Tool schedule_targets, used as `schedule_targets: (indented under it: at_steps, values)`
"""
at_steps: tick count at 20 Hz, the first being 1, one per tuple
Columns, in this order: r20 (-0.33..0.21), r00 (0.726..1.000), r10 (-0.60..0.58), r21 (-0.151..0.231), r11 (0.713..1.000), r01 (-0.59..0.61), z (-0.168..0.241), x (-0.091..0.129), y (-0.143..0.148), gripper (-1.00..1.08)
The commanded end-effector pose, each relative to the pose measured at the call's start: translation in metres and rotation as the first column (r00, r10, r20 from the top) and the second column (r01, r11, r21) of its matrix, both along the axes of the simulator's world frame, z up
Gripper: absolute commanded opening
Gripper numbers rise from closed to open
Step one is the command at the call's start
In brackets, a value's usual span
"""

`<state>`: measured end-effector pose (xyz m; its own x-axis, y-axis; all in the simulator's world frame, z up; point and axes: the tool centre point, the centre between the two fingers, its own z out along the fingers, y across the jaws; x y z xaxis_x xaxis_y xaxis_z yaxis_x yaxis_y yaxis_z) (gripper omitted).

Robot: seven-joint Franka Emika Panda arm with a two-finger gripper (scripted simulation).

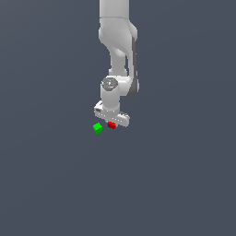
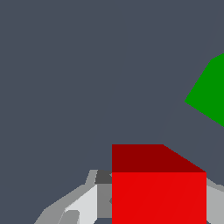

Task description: Stack the red cube on top of the green cube.

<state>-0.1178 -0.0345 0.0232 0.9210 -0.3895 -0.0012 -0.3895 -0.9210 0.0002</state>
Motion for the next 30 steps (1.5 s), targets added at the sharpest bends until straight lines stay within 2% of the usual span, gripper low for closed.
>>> schedule_targets:
  at_steps: [1,18,30]
  values:
    - [0.001,1.0,0.0,0.0,1.0,0.0,0.005,0.0,0.0,-1.0]
    - [0.001,1.0,-0.001,0.0,1.0,0.001,0.089,0.0,-0.001,-1.0]
    - [0.002,1.0,0.0,0.0,1.0,0.0,0.091,0.003,-0.007,-1.0]
